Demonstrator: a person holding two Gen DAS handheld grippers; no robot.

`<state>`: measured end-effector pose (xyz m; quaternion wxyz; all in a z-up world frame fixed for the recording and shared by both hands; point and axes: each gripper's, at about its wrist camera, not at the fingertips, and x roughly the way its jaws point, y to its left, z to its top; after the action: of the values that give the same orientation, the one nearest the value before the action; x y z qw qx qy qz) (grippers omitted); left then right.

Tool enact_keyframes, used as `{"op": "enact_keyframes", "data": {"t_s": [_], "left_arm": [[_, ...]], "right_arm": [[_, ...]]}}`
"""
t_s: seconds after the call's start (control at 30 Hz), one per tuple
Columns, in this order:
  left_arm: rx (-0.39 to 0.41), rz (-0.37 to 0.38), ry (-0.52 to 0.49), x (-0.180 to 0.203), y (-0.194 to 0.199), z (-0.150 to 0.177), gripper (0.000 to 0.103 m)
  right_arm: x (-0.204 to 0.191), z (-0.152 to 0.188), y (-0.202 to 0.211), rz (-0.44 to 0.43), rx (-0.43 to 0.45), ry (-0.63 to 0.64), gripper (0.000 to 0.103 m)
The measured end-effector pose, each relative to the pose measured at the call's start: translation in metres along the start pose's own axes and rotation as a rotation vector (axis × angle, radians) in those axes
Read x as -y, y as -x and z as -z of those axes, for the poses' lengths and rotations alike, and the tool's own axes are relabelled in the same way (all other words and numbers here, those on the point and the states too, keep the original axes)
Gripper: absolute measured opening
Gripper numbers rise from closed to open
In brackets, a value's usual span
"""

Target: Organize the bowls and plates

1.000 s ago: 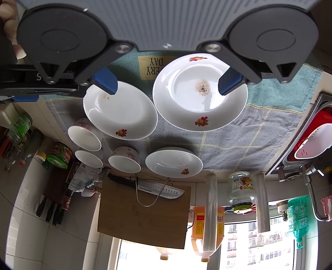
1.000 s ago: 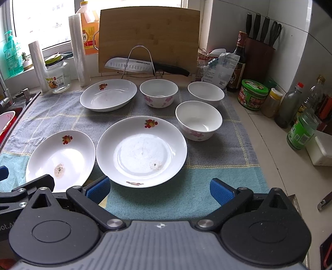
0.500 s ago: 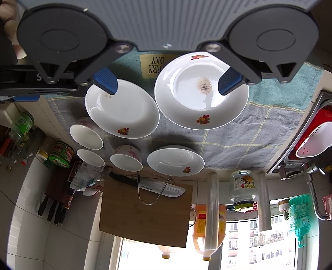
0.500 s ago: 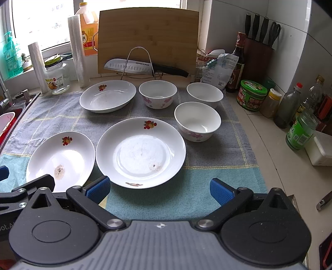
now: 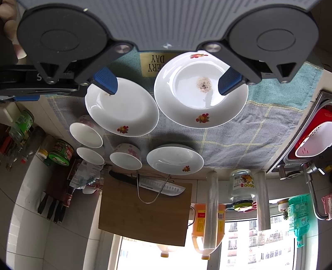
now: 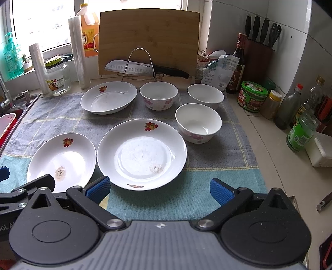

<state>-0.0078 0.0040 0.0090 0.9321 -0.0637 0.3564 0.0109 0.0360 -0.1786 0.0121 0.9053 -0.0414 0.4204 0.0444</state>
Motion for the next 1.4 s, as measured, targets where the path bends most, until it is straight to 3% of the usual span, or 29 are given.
{"op": "enact_keyframes", "data": {"t_s": [0.87, 1.4], "left_arm": [[0.028, 0.036, -0.010, -0.007, 0.004, 0.001, 0.102], [0.101, 0.047, 0.004, -0.041, 0.023, 0.024, 0.102]], "right_arm": [[-0.004, 0.004, 0.011, 0.009, 0.037, -0.002, 0.103], [-0.010, 0.020, 0.012, -0.199, 0.107, 0.065, 0.103]]}}
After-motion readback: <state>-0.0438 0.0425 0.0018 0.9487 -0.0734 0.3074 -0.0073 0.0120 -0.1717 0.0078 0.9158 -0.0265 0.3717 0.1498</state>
